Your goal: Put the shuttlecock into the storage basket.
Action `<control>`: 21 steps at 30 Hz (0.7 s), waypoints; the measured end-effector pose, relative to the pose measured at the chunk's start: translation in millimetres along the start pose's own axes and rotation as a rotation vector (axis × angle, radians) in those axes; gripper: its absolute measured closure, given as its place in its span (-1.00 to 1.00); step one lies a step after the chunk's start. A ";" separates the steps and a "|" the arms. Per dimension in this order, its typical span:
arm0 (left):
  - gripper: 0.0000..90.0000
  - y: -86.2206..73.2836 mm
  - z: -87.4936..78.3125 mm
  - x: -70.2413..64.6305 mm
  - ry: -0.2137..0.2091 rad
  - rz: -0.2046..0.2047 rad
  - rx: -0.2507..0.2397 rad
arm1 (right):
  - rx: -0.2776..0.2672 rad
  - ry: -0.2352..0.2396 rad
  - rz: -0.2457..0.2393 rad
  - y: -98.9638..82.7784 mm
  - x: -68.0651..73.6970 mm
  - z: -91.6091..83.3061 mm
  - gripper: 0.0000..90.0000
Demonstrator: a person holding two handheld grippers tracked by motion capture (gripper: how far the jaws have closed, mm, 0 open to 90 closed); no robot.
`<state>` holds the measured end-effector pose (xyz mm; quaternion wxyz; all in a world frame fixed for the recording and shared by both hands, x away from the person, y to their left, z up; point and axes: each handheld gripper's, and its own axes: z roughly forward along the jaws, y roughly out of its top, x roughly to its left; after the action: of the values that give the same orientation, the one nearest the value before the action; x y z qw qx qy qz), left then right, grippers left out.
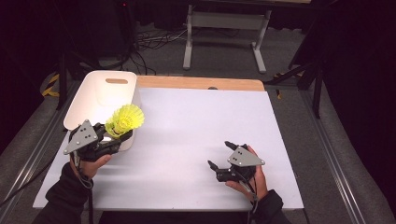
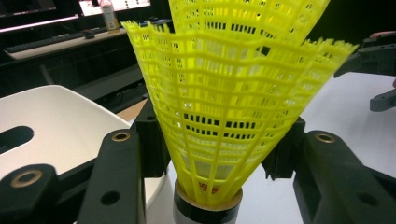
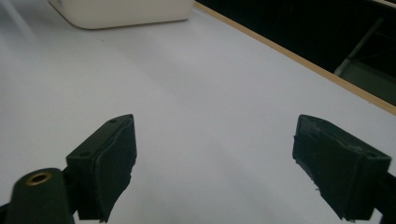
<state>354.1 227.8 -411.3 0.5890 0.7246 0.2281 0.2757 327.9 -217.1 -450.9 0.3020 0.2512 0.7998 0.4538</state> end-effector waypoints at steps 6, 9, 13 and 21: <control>0.16 -0.3 -3.7 5.2 0.023 -0.021 -0.009 | 0.002 0.001 0.003 -0.3 -0.5 0.2 -0.68; 0.16 0.5 -6.2 8.2 0.034 -0.021 -0.010 | 0.001 0.001 0.006 -0.4 -0.7 0.2 -0.68; 0.16 0.8 -8.6 10.9 0.050 -0.037 -0.014 | 0.002 0.001 0.006 -0.6 -0.9 0.2 -0.68; 0.16 3.3 -14.3 17.8 0.078 -0.046 -0.016 | 0.006 0.005 0.006 -0.8 -0.4 1.3 -0.68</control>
<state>357.8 249.2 -403.5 0.5916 0.7032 0.2652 0.2919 329.0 -216.9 -452.0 0.2979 0.2535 0.8010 0.4531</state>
